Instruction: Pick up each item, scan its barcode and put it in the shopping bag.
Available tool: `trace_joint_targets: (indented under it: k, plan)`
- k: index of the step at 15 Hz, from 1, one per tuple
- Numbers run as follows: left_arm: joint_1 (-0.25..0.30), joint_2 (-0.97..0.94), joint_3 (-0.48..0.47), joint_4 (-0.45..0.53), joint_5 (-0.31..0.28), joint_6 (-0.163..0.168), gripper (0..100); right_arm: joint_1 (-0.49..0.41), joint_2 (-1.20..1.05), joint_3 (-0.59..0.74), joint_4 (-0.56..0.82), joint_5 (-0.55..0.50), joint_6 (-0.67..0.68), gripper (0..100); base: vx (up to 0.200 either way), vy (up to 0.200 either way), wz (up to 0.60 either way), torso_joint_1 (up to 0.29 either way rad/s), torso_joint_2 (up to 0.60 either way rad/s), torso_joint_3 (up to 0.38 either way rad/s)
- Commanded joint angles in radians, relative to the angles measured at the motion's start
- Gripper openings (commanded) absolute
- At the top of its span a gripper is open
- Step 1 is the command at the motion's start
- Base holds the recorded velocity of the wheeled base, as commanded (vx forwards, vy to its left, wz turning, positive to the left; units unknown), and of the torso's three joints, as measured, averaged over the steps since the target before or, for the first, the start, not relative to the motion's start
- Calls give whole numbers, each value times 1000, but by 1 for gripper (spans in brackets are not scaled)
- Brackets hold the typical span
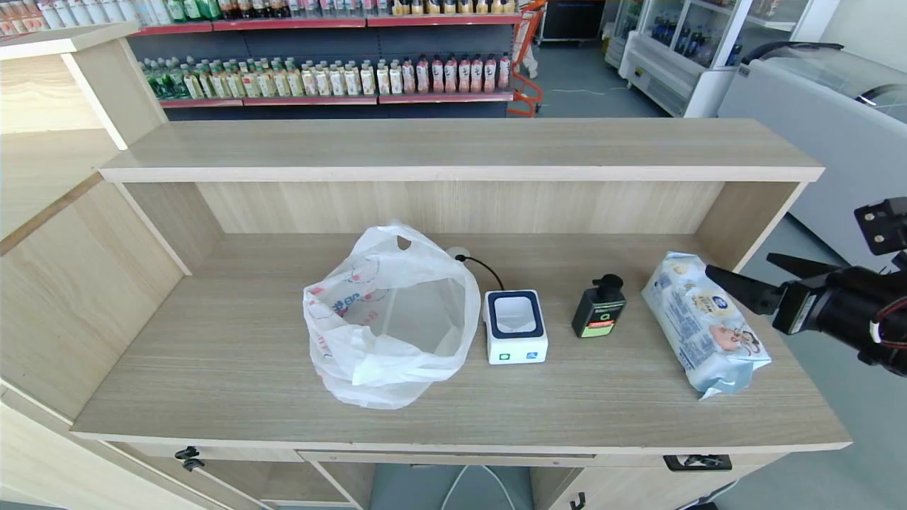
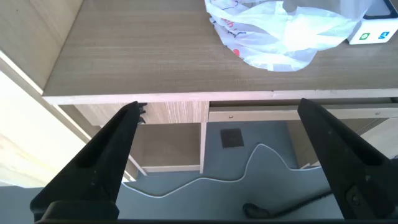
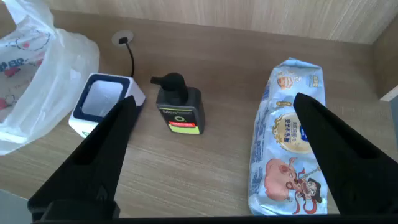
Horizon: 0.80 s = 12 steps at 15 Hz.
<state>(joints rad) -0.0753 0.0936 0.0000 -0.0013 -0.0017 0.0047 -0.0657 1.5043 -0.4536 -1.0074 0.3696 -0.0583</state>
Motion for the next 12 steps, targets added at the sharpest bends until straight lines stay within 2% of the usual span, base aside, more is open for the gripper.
trace_joint_targets:
  k: [1, 3, 6, 9, 11, 12]
  plan:
    - [0, 1, 0, 0, 0, 0, 100, -16, 149, 15, -25, 8, -12, 100, 0, 0, 0, 0, 0, 0]
    - [0, 1, 0, 0, 0, 0, 100, -28, 183, 56, -26, -37, -9, 100, 0, 0, 0, 0, 0, 0]
    - [0, 1, 0, 0, 0, 0, 100, -26, 254, 46, -34, -27, -8, 100, 0, 0, 0, 0, 0, 0]
    - [0, 1, 0, 0, 0, 0, 100, -6, 360, 23, -149, 74, -9, 100, 0, 0, 0, 0, 0, 0]
    - [0, 1, 0, 0, 0, 0, 100, 6, 452, -10, -260, 107, -11, 100, 0, 0, 0, 0, 0, 0]
    - [0, 1, 0, 0, 0, 0, 100, 14, 470, -14, -273, 112, -11, 100, 0, 0, 0, 0, 0, 0]
